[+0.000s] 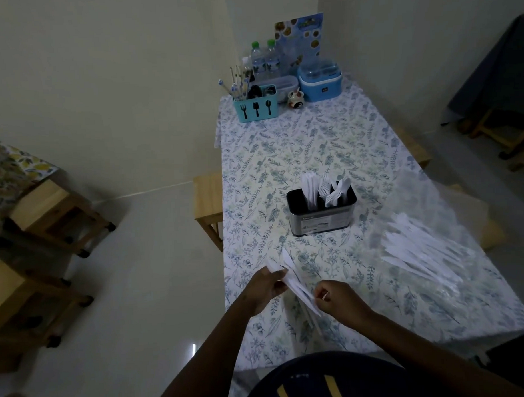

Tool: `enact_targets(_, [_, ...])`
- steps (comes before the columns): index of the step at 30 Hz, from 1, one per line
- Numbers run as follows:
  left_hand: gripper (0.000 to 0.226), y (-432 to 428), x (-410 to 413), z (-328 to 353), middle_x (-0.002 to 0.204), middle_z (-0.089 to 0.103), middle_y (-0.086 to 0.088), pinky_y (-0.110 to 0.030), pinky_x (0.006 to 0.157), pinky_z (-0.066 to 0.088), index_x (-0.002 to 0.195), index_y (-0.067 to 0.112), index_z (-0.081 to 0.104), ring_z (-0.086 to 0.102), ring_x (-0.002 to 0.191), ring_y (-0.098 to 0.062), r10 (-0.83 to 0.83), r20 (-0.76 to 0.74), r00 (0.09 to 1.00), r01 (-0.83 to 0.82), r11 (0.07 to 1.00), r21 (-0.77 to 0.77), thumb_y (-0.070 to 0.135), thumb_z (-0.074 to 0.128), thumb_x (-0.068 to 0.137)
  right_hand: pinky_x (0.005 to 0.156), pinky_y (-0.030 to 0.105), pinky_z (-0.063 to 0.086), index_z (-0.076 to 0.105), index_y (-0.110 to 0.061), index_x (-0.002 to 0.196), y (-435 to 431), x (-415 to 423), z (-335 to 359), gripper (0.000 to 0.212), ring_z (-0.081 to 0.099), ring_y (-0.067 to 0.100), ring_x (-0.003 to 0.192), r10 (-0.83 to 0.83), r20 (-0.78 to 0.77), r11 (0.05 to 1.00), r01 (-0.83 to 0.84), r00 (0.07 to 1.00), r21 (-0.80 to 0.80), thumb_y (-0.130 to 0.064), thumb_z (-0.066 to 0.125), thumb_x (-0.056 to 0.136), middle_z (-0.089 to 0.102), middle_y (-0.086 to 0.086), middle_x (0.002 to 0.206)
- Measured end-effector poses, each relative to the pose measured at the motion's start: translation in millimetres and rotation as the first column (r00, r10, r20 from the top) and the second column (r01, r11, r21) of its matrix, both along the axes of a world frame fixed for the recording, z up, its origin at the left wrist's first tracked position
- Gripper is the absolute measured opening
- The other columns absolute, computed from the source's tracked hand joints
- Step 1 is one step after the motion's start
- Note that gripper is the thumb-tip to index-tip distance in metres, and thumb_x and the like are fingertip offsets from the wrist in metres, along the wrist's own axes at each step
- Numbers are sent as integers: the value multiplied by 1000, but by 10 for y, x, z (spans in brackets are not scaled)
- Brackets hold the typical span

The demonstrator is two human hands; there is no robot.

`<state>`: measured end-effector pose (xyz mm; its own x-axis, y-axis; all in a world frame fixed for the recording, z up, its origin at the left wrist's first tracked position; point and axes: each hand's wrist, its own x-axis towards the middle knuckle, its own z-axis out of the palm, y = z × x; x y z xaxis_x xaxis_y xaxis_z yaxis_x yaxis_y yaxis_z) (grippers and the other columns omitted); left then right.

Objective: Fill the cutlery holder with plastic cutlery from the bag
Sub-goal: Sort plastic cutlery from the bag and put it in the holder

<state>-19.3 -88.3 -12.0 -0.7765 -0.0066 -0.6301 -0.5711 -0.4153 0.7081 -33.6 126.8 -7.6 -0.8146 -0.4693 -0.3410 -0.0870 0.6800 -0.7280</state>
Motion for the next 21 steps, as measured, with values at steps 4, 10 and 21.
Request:
enact_targets(4, [21, -123, 55, -20, 107, 66, -24, -27, 74, 59, 109, -10, 60, 67, 96, -30, 126, 22, 992, -124, 990, -61, 5, 56, 94, 67, 35, 53, 58, -16, 75, -84, -39, -144, 20, 64, 20, 72, -105, 4, 994, 105, 995, 7, -19, 52, 94, 64, 2, 76])
enact_targets(10, [23, -321, 185, -48, 106, 63, -22, -26, 74, 58, 111, -9, 59, 65, 97, -26, 215, 9, 977, -213, 972, -95, 7, 56, 95, 58, 32, 46, 52, -13, 76, -206, -75, -321, 23, 56, 18, 68, -81, -32, 979, 85, 996, 183, -24, 72, 80, 59, 4, 79])
enact_targets(21, [21, -530, 278, -128, 105, 65, -22, -29, 80, 58, 110, -8, 58, 66, 99, -28, 291, 12, 957, -288, 950, -121, 6, 57, 94, 54, 23, 33, 47, -16, 86, -450, -85, -495, 29, 54, 17, 78, 31, -88, 923, 5, 996, 385, -31, 70, 82, 53, 3, 89])
